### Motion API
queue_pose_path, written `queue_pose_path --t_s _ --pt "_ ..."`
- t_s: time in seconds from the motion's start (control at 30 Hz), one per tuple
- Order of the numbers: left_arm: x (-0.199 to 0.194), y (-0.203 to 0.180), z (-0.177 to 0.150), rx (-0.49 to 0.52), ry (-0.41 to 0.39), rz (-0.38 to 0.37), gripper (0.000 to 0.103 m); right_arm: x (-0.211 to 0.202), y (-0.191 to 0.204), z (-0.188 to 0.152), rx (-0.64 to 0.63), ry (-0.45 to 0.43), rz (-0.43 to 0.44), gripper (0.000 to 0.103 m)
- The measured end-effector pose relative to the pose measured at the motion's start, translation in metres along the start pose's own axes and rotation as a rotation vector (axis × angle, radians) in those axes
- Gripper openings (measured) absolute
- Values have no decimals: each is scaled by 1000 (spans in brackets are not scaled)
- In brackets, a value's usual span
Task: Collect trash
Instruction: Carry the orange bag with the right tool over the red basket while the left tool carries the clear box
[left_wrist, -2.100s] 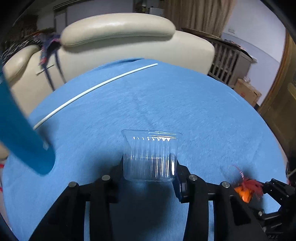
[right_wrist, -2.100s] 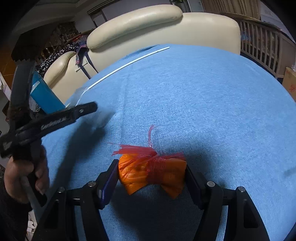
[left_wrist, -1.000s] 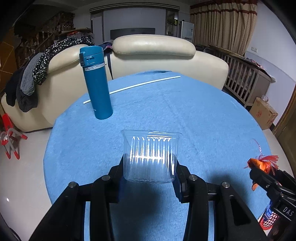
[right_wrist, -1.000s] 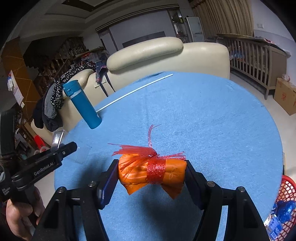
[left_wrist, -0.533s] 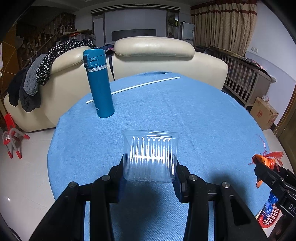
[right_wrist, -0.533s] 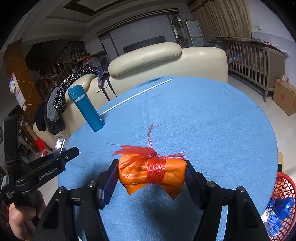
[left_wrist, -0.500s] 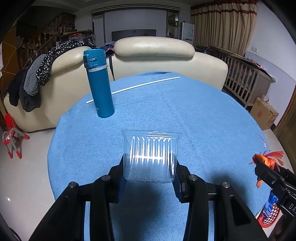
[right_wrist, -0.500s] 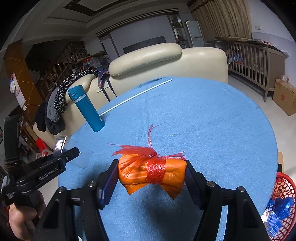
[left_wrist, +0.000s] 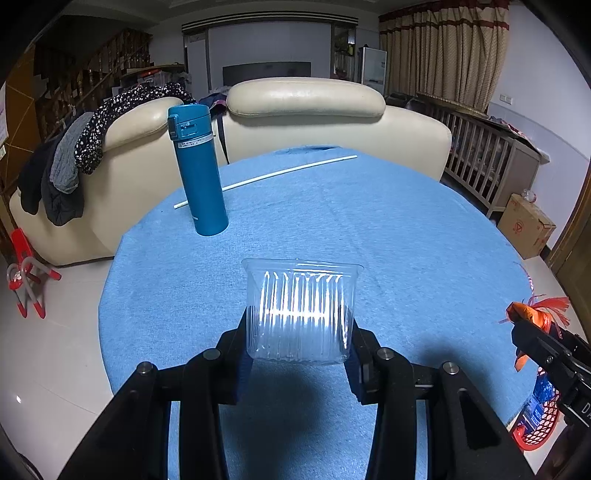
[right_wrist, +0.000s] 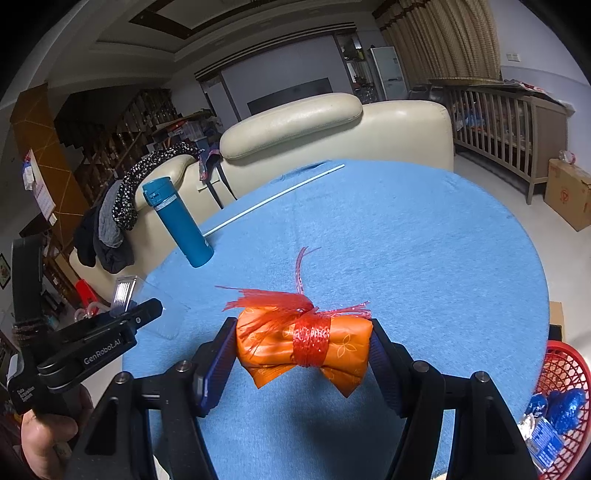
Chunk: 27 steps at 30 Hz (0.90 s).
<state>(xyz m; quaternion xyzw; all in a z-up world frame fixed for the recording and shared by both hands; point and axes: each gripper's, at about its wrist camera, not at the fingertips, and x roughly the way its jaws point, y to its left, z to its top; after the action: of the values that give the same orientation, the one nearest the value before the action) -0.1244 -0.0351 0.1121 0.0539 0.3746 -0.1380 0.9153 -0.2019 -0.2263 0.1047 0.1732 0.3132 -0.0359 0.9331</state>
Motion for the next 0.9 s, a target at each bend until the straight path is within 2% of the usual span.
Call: queue_pose_path --t_s 0.9 --pt "9 -28 -1 59 26 3 44 4 -24 -8 82 -3 -12 70"
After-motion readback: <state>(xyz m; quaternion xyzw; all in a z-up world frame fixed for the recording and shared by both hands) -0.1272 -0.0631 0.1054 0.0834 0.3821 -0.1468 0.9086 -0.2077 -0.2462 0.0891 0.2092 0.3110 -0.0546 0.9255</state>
